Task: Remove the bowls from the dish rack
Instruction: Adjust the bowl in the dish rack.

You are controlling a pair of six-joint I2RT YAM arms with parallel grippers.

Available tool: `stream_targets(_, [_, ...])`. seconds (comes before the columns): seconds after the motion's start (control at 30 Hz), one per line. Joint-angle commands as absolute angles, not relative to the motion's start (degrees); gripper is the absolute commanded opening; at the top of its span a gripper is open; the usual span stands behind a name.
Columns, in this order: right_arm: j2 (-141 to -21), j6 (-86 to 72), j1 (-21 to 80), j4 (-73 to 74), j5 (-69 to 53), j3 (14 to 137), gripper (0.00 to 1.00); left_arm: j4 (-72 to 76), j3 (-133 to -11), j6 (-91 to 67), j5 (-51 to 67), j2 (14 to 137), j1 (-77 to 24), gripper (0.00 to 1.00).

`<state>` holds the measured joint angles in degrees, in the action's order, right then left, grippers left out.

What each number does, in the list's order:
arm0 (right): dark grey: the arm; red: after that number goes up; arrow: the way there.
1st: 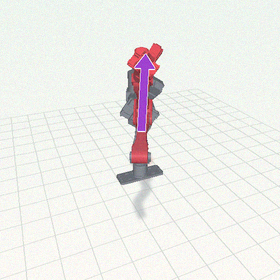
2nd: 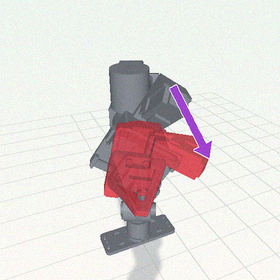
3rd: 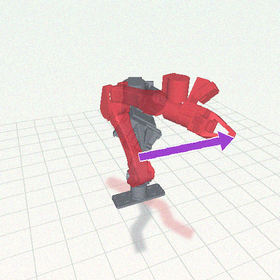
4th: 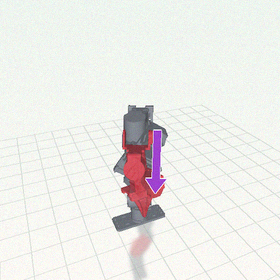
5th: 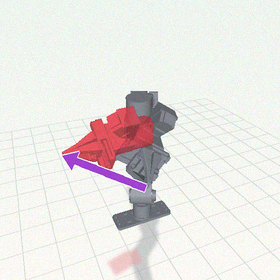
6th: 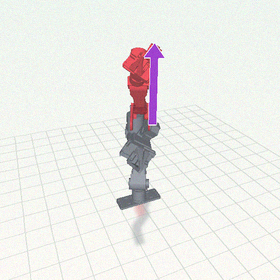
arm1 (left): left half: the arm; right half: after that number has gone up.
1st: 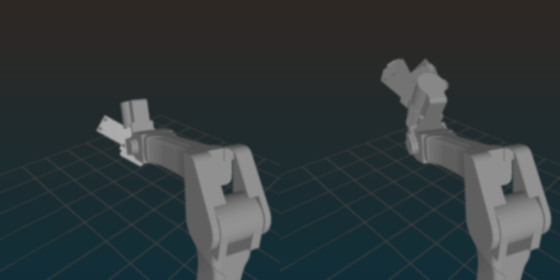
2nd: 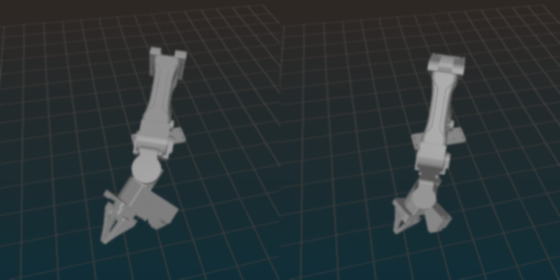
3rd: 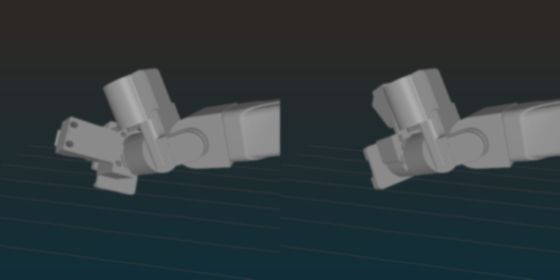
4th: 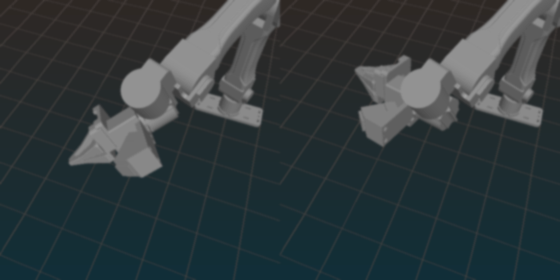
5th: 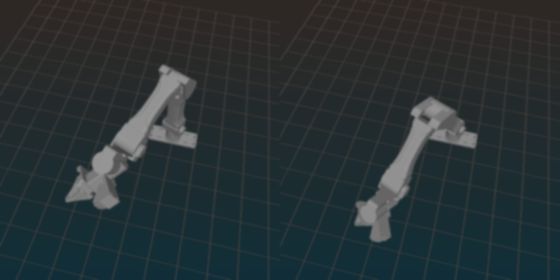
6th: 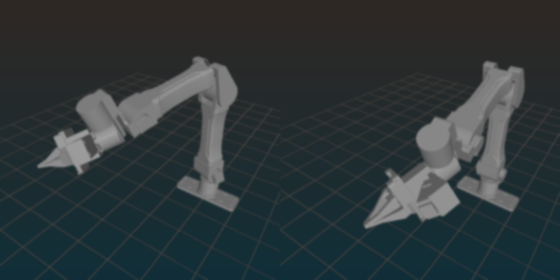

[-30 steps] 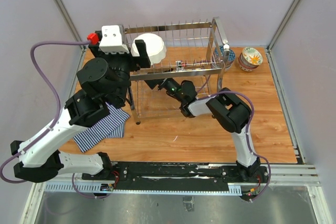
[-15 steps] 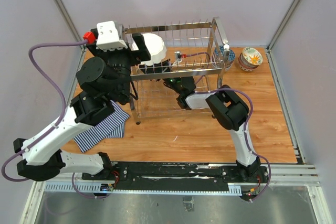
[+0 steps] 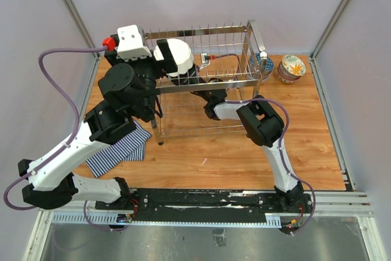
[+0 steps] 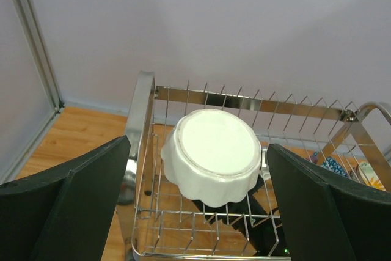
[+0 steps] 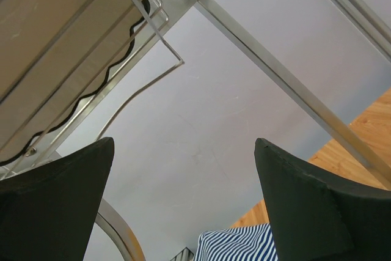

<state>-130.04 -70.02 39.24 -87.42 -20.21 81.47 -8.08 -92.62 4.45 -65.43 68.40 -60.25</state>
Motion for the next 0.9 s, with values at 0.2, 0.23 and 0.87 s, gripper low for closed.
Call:
stream_targets(0.2, [-133.5, -76.3, 36.2, -91.1, -26.9, 87.5, 0.99, -10.1, -93.7, 4.7, -70.1, 69.2, -60.7, 1.00])
stream_targets(0.23, [-133.9, -77.1, 36.0, -91.1, -27.2, 88.3, 0.99, -9.3, -93.6, 5.6, -70.3, 69.3, -60.8, 1.00])
stream_targets(0.87, [-138.0, -91.1, 35.4, -91.0, -32.5, 98.4, 0.99, -0.7, -95.6, 17.8, -75.0, 71.8, -60.8, 1.00])
